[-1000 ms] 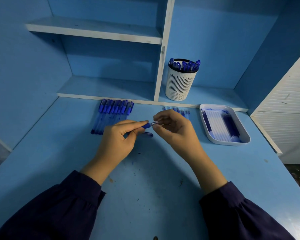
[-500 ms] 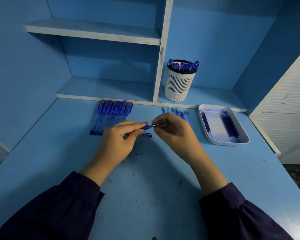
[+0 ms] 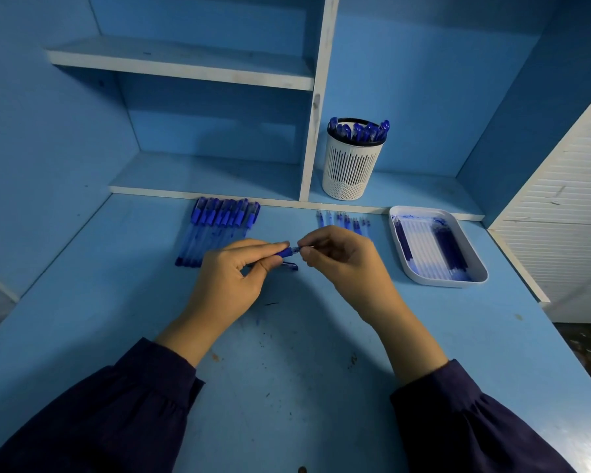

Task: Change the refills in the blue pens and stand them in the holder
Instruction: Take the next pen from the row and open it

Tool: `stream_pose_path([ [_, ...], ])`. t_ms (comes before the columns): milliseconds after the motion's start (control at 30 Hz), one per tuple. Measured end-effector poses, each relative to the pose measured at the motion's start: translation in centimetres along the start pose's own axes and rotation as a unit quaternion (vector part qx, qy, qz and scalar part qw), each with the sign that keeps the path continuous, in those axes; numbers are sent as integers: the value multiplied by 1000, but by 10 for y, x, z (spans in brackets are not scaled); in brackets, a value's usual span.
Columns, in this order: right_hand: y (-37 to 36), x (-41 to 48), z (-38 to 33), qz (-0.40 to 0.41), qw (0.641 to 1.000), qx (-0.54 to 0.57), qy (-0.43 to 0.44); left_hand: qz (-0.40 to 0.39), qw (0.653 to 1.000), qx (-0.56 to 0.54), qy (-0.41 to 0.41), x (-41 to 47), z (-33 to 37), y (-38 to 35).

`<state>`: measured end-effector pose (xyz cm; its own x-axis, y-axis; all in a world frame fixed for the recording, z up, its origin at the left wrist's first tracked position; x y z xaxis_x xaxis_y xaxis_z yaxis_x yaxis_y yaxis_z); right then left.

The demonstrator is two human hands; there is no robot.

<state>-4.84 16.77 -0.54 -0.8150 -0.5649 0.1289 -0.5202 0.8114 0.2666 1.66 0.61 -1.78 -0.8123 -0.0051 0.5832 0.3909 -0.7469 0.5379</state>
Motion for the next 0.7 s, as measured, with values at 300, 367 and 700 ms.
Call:
stream_pose_path([
  [300, 16, -1, 7, 61, 994, 88, -38, 20, 999, -9, 33, -1, -5, 3],
  [367, 14, 0, 10, 61, 997, 21, -43, 25, 999, -8, 36, -1, -5, 4],
  [700, -16, 3, 18, -79, 945, -316, -24, 20, 999, 1, 34, -2, -6, 1],
])
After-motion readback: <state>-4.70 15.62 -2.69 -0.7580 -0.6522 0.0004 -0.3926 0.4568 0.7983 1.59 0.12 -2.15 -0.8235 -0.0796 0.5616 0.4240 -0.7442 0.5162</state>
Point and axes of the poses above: each hand's wrist, its own x-axis towards the middle knuckle, its own y-axis out of the back of the hand, z = x × y, the point moved 5 cm from there along x, towards the middle knuckle, and after that the axes turned 9 degrees about -z, right-handed, at the moved point
